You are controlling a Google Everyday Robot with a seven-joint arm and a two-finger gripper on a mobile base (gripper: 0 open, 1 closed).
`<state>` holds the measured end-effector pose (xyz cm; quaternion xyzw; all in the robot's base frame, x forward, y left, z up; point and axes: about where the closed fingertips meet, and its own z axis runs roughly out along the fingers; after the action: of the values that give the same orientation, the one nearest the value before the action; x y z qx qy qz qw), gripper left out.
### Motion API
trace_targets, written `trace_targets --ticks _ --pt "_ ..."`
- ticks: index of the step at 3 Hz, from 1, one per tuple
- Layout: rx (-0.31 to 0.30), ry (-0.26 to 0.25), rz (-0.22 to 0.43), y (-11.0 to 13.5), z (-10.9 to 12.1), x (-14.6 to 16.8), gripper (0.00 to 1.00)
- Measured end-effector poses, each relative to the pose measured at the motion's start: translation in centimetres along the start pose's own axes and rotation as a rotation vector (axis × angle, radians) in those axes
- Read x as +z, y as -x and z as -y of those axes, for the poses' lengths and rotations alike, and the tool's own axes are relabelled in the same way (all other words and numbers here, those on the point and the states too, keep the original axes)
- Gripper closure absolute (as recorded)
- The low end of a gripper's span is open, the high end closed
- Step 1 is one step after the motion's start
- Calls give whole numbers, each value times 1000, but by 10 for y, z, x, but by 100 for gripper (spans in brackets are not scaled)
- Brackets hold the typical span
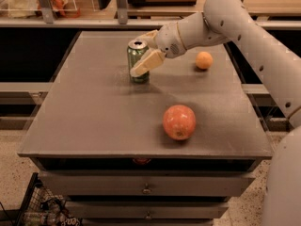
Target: Pick green can
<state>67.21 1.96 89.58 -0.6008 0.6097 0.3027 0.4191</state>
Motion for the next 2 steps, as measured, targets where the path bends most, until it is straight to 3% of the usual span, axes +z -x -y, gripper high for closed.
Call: trace_targets --ticks 1,2 --pt "2 14 1 0 -2 3 46" --pt "5 22 -3 -1 -3 4 77"
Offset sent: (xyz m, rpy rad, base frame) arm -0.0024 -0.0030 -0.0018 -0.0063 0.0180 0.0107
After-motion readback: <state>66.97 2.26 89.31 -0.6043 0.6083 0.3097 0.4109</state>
